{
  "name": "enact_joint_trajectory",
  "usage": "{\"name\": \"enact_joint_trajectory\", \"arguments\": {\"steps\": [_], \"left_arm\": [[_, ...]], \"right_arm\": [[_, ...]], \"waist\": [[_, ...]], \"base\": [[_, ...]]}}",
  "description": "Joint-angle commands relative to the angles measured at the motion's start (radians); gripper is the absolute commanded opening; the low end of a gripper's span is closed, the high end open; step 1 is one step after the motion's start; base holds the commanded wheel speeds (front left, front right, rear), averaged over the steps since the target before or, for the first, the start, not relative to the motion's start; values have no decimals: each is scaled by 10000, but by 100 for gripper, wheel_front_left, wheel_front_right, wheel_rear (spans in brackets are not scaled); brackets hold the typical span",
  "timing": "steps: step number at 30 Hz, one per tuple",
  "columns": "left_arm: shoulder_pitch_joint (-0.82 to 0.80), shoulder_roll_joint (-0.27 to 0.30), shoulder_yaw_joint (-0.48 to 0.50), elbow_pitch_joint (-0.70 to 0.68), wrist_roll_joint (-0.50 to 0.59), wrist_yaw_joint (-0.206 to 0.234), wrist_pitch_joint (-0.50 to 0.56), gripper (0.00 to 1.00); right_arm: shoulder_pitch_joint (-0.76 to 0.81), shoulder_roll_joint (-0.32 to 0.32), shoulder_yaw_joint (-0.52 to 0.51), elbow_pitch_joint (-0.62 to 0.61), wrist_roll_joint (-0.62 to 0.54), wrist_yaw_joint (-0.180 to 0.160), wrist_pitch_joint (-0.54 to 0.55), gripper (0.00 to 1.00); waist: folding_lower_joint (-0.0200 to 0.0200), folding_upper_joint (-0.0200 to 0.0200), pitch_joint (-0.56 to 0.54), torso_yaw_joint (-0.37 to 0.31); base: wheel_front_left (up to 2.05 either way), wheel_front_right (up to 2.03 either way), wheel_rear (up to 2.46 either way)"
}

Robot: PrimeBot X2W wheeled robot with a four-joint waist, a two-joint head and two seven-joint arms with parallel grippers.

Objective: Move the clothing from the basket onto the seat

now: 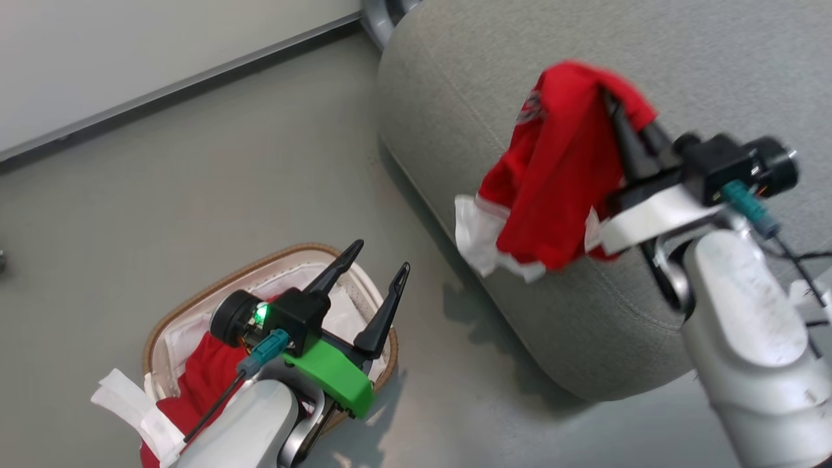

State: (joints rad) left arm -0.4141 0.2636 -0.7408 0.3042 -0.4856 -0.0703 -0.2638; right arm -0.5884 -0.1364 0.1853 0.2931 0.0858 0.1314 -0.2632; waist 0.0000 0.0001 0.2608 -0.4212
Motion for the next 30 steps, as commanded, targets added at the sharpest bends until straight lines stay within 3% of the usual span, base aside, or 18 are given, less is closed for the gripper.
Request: {"name": "enact_joint_trajectory", "arguments": {"steps": [1, 10, 19, 25, 30], "left_arm": [[-218, 62, 46, 11, 92, -13, 4, 100], [-747, -118, -133, 10, 370, -89, -1, 100], [-1533, -389, -434, 19, 757, -232, -6, 100], [-1866, -574, -415, -40, 961, -247, -8, 100], [-1918, -678, -356, -43, 1037, -273, -9, 100]], "right_arm": [[-448, -219, -156, -55, -78, -13, -24, 0], [-2880, -2187, -1144, 500, -380, -13, 42, 0], [-5234, -4498, -2215, 1657, -1025, -13, 1063, 0], [-5382, -4829, -2754, 2933, -1201, -13, 1298, 0], [-4703, -4494, -3281, 4279, -1340, -13, 1197, 0]], "waist": [[0, -1, 547, 604], [0, -1, 1626, 1993], [0, -1, 2892, 3388], [0, -1, 3571, 3881], [0, -1, 3945, 4118]], "base": [[0, 0, 0], [0, 0, 0], [0, 0, 0], [0, 0, 0], [0, 0, 0]]}}
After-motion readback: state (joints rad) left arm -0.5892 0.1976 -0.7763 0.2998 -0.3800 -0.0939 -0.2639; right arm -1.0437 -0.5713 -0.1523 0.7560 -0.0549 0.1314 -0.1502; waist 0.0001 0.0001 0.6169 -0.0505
